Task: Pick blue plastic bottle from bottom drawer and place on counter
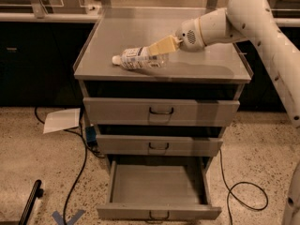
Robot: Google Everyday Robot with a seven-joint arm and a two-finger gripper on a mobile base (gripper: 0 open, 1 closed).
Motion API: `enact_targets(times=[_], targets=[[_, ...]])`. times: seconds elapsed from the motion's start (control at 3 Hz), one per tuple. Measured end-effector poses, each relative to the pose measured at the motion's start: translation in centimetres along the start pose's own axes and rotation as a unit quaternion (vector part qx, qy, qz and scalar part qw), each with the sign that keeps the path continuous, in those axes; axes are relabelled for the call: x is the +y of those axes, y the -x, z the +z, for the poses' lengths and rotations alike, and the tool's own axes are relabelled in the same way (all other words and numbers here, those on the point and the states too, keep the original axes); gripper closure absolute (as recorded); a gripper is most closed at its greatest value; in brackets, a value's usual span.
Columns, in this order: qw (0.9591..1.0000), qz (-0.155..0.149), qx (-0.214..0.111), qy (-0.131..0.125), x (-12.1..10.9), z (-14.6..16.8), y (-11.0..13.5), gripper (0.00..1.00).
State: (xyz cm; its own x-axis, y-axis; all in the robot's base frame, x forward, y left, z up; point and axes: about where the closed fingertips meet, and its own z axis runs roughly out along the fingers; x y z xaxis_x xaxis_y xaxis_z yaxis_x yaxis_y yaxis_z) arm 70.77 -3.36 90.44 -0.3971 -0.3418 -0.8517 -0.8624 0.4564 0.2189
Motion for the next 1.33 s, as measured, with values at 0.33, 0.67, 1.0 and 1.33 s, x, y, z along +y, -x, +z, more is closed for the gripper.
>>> enact_targets(times=[0.33,0.67,1.0,1.33], targets=[[1.0000,0.000,0.000,0.000,0.00,0.00,0.00,0.58],[1.0000,0.000,0.000,0.000,0.00,0.01,0.00,0.35],[1.0000,0.000,0.000,0.000,0.00,0.01,0.00,0.12],[1.0000,0.000,0.000,0.000,0.01,0.02,0.00,0.00]])
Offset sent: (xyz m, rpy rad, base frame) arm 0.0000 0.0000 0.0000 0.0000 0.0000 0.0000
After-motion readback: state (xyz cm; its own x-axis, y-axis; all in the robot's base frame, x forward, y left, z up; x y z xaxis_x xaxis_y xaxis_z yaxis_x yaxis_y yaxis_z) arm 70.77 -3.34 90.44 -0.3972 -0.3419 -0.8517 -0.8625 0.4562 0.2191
